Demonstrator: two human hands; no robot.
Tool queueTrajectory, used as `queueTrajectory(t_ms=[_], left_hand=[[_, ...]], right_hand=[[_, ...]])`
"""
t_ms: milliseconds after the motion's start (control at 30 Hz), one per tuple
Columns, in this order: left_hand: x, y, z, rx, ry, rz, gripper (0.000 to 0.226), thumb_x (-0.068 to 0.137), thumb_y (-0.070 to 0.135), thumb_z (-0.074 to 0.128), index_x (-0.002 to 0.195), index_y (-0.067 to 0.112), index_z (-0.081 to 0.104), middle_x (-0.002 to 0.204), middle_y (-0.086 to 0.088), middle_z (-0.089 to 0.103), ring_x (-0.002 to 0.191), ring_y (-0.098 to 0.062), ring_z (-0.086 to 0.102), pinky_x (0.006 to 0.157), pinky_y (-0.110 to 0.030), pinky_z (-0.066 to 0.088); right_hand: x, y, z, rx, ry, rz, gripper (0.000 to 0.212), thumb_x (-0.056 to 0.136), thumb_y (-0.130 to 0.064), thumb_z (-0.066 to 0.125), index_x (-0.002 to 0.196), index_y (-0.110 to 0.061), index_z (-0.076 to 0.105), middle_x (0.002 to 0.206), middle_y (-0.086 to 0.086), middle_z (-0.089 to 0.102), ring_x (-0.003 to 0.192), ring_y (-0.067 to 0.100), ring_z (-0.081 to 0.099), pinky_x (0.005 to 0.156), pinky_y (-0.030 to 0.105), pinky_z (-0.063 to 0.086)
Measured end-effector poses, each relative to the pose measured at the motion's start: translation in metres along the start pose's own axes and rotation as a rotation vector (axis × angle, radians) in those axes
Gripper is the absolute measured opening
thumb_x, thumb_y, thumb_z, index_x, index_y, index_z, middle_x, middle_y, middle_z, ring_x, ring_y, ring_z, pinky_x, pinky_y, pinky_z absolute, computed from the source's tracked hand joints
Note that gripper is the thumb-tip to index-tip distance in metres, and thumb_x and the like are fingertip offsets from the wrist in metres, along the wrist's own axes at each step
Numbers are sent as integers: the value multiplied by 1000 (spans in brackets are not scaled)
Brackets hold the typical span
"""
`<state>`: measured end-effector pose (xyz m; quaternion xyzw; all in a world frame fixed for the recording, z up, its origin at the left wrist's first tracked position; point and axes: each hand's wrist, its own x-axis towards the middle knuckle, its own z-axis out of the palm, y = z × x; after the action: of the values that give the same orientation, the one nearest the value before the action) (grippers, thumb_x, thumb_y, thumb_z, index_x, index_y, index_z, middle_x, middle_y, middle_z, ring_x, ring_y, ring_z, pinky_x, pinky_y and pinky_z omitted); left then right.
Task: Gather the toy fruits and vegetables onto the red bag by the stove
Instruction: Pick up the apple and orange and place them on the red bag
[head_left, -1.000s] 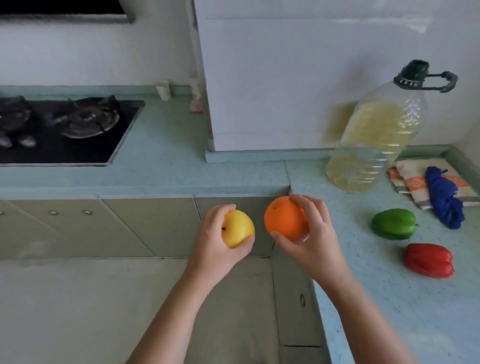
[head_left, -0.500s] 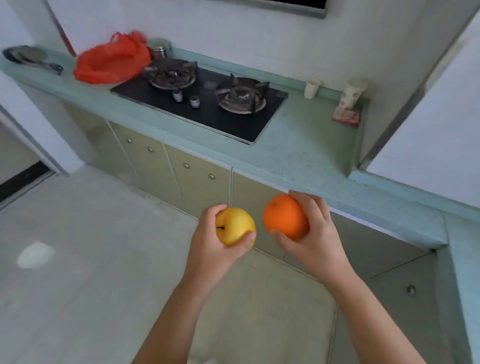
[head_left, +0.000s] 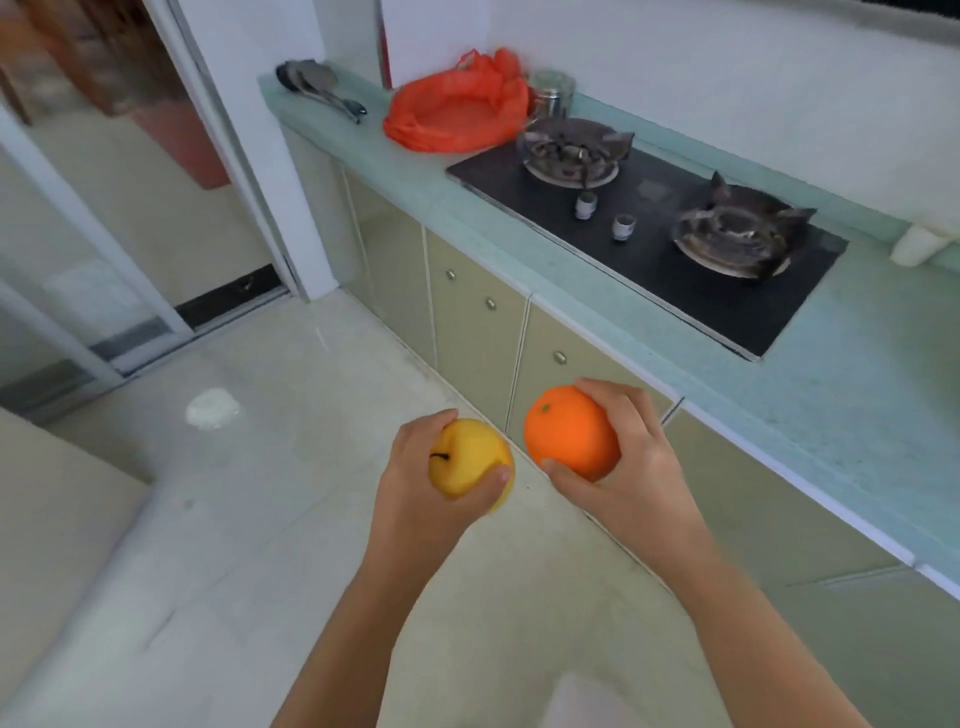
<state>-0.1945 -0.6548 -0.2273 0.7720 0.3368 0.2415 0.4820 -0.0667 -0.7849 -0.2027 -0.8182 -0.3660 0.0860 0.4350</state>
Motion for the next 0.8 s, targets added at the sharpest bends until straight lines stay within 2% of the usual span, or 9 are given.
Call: queueTrajectory(t_ms=[133, 233, 333, 433, 600, 800], left_hand=[[44, -9, -5, 11, 37, -26, 58, 67, 28, 78, 117, 32, 48, 109, 18, 45, 93, 23, 40, 68, 4, 33], [92, -4, -4, 21, 59, -22, 60, 68, 30, 78, 120, 30, 48, 107, 22, 45, 93, 19, 42, 69, -1, 36], [149, 10, 1, 27, 91, -14, 63, 69, 31, 77, 123, 29, 46, 110, 16, 45, 92, 6, 47, 68, -4, 37], [206, 29, 8, -10, 111, -36, 65, 68, 35, 77, 122, 33, 40, 105, 21, 45, 92, -3, 48, 71, -13, 40], [282, 44, 19, -5, 153, -35, 60, 66, 37, 78, 112, 37, 40, 101, 23, 46, 92, 1, 49, 67, -15, 43], [347, 31, 15, 3, 193, -105, 59, 67, 35, 77, 112, 38, 39, 101, 21, 45, 91, 3, 48, 63, -12, 41]], right_hand=[[52, 5, 23, 8, -19, -20, 69, 64, -23, 79, 123, -34, 44, 121, -14, 37, 100, 1, 42, 74, 2, 34], [101, 15, 31, 31, -17, -29, 68, 65, -23, 79, 121, -36, 43, 121, -13, 37, 98, 4, 43, 70, 2, 35], [162, 23, 31, 68, -12, -62, 69, 65, -24, 79, 121, -38, 42, 120, -13, 36, 101, 6, 44, 71, 6, 36], [223, 26, 26, 106, -11, -104, 68, 67, -24, 79, 120, -39, 39, 123, -11, 37, 99, 2, 44, 70, 8, 36], [310, 30, 24, 129, -23, -198, 69, 67, -25, 80, 119, -40, 37, 121, -12, 37, 104, -13, 39, 69, 4, 38], [381, 37, 51, 182, -95, -199, 68, 66, -36, 77, 123, -35, 38, 119, -15, 37, 108, 0, 43, 71, 12, 39]])
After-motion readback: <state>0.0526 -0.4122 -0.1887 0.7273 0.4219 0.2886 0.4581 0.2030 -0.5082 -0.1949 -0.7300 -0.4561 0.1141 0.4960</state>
